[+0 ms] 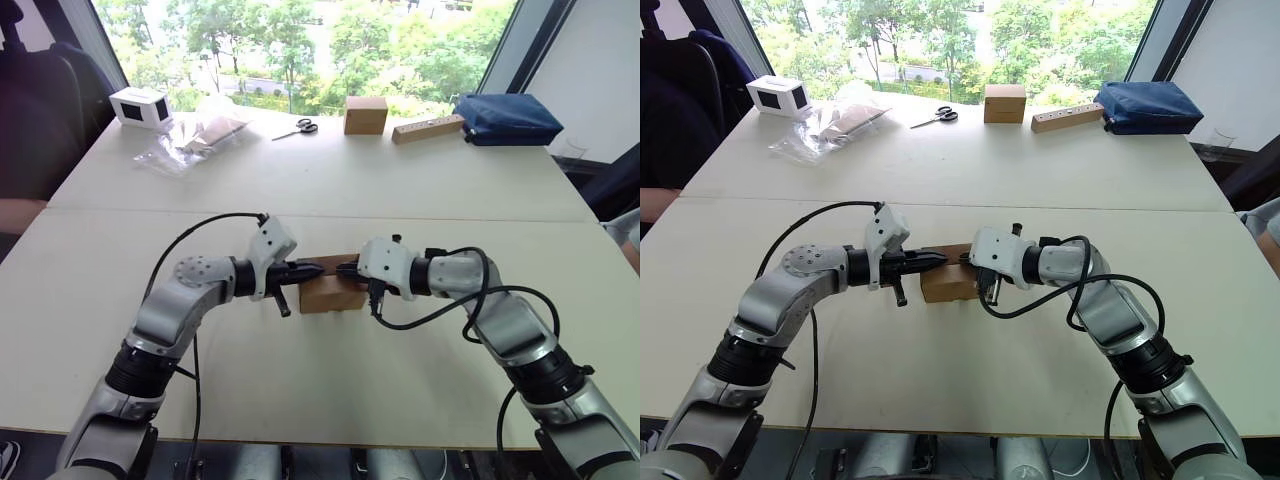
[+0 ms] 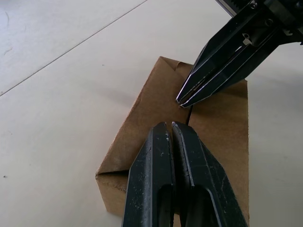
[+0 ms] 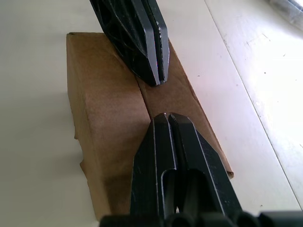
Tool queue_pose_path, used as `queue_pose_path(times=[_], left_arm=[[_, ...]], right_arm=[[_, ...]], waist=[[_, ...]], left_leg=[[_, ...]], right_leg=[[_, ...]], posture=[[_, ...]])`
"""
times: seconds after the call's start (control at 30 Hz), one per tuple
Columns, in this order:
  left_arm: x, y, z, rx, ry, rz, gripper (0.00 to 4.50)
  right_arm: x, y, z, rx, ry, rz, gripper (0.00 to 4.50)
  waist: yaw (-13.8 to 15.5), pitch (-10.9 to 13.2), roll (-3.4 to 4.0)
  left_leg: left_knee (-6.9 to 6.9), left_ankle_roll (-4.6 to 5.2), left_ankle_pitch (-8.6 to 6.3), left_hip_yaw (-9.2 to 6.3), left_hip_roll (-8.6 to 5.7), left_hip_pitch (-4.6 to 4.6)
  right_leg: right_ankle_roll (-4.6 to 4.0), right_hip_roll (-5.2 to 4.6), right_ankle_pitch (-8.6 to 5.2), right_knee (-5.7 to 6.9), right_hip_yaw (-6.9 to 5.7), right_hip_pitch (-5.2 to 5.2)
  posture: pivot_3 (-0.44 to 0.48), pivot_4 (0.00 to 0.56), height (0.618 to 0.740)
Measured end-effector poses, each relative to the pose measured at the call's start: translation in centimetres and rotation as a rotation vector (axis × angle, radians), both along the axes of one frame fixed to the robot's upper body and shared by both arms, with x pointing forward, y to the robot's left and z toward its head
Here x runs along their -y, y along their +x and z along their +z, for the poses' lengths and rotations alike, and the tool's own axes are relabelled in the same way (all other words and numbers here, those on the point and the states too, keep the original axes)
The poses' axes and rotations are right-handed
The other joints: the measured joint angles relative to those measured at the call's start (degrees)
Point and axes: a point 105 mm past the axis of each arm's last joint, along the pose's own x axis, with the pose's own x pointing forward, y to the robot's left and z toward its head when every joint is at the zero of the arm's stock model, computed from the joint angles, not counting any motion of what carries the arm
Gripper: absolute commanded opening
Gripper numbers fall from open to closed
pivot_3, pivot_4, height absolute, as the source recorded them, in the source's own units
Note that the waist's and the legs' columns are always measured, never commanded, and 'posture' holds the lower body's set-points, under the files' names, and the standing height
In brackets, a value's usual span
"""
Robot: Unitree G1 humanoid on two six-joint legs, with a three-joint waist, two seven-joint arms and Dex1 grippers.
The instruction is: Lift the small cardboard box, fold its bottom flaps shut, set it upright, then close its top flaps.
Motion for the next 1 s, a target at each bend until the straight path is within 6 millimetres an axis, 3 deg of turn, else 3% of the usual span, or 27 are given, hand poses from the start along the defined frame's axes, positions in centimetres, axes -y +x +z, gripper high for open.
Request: queue_pose_path(times=[0.2, 0.37, 0.5, 0.6, 0.77, 0.9, 1.0], left_arm=[[-0.4, 0.4, 0.4, -0.008, -0.050, 0.026, 0.14], [-2.8, 1.9, 4.3, 0.075, -0.249, 0.170, 0.14], [-5.3, 0.7, 5.9, 0.016, -0.312, 0.187, 0.14], [-6.7, -0.7, 4.8, -0.052, -0.291, 0.222, 0.14], [-7.7, -2.8, 3.7, -0.137, -0.254, 0.239, 0.14], [-11.3, -5.5, 1.1, -0.200, -0.088, 0.298, 0.14], [-12.4, -7.3, -0.8, -0.233, 0.008, 0.279, 0.14]], right_arm=[[0.3, 0.3, 0.2, -0.006, 0.022, -0.015, 0.00], [0.6, 0.9, 2.1, -0.054, 0.224, -0.068, 0.00], [3.0, 1.5, 4.5, -0.075, 0.389, -0.151, 0.00], [5.3, 1.3, 4.8, -0.130, 0.476, -0.218, 0.00], [6.3, -0.4, 5.5, -0.207, 0.591, -0.231, 0.00], [9.5, -4.5, 2.2, -0.362, 0.574, -0.364, 0.00], [9.7, -7.9, -0.6, -0.524, 0.500, -0.386, 0.00]], waist=[[0.0, 0.0, 0.00], [0.0, 0.0, 0.00], [-0.1, 0.0, 0.00], [0.0, 0.0, 0.01], [0.0, 0.0, 0.01], [0.1, 0.0, 0.04], [0.0, 0.0, 0.06]], left_leg=[[0.00, 0.00, 0.00, 0.00, 0.01, 0.00], [0.00, -0.01, 0.00, -0.02, 0.05, -0.03], [-0.01, -0.01, 0.00, -0.01, 0.06, -0.04], [-0.03, -0.01, 0.00, 0.00, 0.05, -0.02], [-0.06, -0.01, -0.01, -0.02, 0.05, 0.00], [-0.27, -0.04, -0.01, 0.02, 0.05, -0.08], [-0.18, 0.00, -0.04, 0.09, 0.04, 0.02]], right_leg=[[0.00, 0.00, 0.00, 0.00, 0.00, 0.00], [0.01, -0.01, 0.00, 0.00, -0.01, -0.02], [0.01, -0.03, 0.01, -0.01, 0.00, -0.03], [0.01, -0.06, 0.00, -0.01, 0.01, -0.02], [-0.01, -0.06, -0.01, 0.01, 0.00, -0.02], [-0.13, -0.09, -0.16, -0.06, -0.01, -0.16], [-0.36, -0.15, -0.27, -0.08, 0.01, -0.07]], posture=[[0.000, 0.150, 0.740], [0.000, 0.150, 0.740], [0.000, 0.150, 0.740], [0.000, 0.150, 0.740], [0.000, 0.150, 0.740], [0.000, 0.150, 0.740], [0.000, 0.150, 0.740]])
